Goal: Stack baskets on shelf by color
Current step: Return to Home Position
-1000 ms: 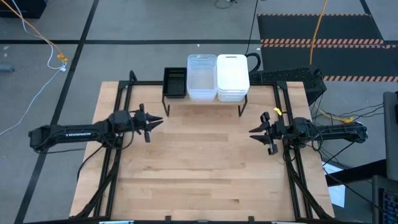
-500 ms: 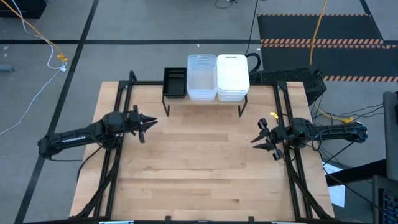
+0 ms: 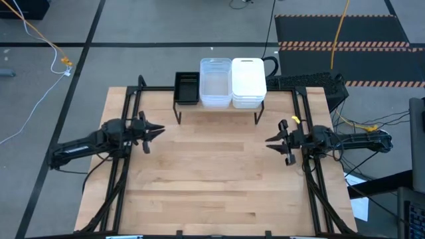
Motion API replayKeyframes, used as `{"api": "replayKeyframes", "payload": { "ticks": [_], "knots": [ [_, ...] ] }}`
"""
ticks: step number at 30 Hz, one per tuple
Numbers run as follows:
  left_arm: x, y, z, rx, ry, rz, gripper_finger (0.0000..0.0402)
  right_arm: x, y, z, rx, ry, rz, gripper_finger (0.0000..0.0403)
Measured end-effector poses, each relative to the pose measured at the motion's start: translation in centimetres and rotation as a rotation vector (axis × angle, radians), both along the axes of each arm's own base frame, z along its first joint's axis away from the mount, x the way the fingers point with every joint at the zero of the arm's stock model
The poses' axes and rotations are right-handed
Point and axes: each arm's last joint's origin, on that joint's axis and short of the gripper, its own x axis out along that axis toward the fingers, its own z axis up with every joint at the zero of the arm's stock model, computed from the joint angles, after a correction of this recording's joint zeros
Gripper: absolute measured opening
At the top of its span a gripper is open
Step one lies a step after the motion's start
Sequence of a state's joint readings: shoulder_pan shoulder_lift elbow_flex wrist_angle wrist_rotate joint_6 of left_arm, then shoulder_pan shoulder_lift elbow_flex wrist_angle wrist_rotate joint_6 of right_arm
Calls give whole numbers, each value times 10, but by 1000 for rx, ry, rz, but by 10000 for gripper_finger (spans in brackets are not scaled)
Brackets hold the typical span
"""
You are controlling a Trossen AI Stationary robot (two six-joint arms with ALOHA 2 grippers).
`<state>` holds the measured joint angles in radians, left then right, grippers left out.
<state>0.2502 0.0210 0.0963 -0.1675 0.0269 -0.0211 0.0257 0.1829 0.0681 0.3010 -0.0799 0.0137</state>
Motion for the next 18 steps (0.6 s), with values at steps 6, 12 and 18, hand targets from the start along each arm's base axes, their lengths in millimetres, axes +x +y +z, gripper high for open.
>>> {"api": "replayKeyframes", "payload": {
  "ticks": [6,12,18],
  "knots": [
    [-2,-5,3,-17,0,-47,72,-1,0,4,19,-45,-2,89],
    [7,-11,-8,-32,-97,-118,72,-2,0,5,34,-53,3,89],
    [8,-15,-10,-18,-99,-116,72,-2,0,4,10,-41,1,89]
  ]
}}
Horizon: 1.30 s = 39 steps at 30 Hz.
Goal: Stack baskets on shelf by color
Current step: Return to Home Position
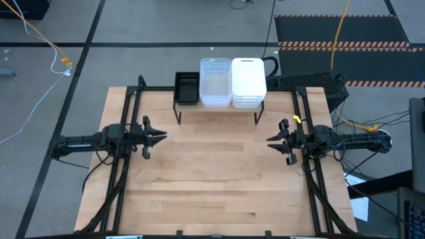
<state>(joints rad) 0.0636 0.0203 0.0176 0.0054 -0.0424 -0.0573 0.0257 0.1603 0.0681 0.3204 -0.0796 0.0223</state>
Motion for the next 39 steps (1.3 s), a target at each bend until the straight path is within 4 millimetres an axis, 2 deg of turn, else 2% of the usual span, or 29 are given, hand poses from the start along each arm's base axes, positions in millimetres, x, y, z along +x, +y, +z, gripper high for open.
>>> {"api": "replayKeyframes", "payload": {
  "ticks": [10,20,27,30,33,36,39],
  "knots": [
    [0,-2,0,3,-10,-14,72,1,0,-4,-36,33,-6,89],
    [4,-2,-4,-58,23,-13,72,0,0,0,-66,-25,-16,89],
    [4,-1,0,-111,-28,-2,72,0,0,-1,-70,-16,-17,78],
    [3,-1,6,-157,-75,-6,72,1,0,-3,-83,11,-18,72],
    [0,-2,23,-179,-117,-48,72,1,0,-4,-86,17,-18,69],
    [-3,-5,35,-165,-86,-95,72,1,0,-4,-86,17,-17,69],
    [-5,-6,39,-133,-61,-58,72,1,0,-4,-86,17,-16,69]
  ]
}}
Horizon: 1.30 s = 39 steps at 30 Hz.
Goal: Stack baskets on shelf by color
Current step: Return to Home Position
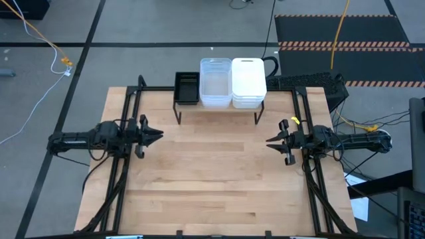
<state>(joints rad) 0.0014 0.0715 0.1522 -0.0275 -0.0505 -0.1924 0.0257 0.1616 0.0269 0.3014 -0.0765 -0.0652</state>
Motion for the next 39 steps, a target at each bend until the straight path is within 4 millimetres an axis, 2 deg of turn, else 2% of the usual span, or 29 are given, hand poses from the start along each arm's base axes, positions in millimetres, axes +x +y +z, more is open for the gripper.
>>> {"api": "replayKeyframes", "payload": {
  "ticks": [4,12,18,25,27,33,39],
  "knots": [
    [0,-1,-4,48,47,49,72,0,0,-1,0,5,1,68],
    [0,-3,-6,142,67,24,72,0,0,0,0,-3,2,67],
    [0,-3,-7,256,70,36,72,-1,0,6,-24,-62,-2,38],
    [7,2,-35,239,115,85,72,-1,0,7,-27,-79,-3,14],
    [7,4,-37,224,118,102,72,-1,0,7,-27,-79,-3,11],
    [5,8,-35,211,153,135,72,-1,0,5,-28,-57,-3,13],
    [-4,8,-13,204,202,141,72,-1,0,5,-30,-54,-5,13]
  ]
}}
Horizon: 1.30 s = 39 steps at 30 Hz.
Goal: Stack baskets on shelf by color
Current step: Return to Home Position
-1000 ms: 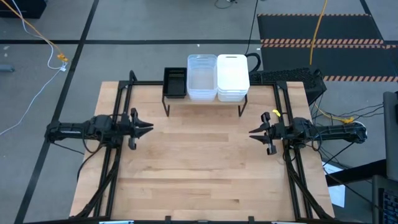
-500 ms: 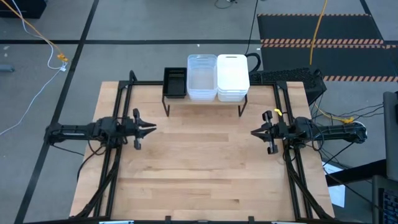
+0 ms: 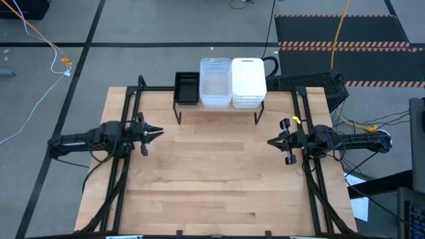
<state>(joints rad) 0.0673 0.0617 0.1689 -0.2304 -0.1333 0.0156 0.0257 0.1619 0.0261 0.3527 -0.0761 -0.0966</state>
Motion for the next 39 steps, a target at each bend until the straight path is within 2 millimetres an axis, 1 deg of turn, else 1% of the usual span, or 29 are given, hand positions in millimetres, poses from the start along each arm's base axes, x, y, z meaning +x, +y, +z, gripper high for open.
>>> {"api": "replayKeyframes", "payload": {
  "ticks": [2,4,7,12,16,23,30,39],
  "knots": [
    [-2,0,0,6,-10,-5,72,0,0,1,0,-13,0,12],
    [-3,-1,-5,22,-10,-8,72,0,0,2,15,-20,4,8],
    [-3,-1,-9,43,23,-11,71,0,0,2,63,-11,15,2],
    [-4,-1,-6,34,6,-26,71,0,0,-1,114,19,24,3],
    [-1,-1,-5,44,-78,-27,71,0,0,-1,115,18,24,3],
    [7,0,-23,65,-151,-23,71,0,0,-1,101,17,21,4],
    [8,1,-24,19,-157,-15,72,1,0,-1,100,26,21,4],
    [8,1,-24,18,-156,-14,72,1,0,-1,100,25,21,4]
  ]
}}
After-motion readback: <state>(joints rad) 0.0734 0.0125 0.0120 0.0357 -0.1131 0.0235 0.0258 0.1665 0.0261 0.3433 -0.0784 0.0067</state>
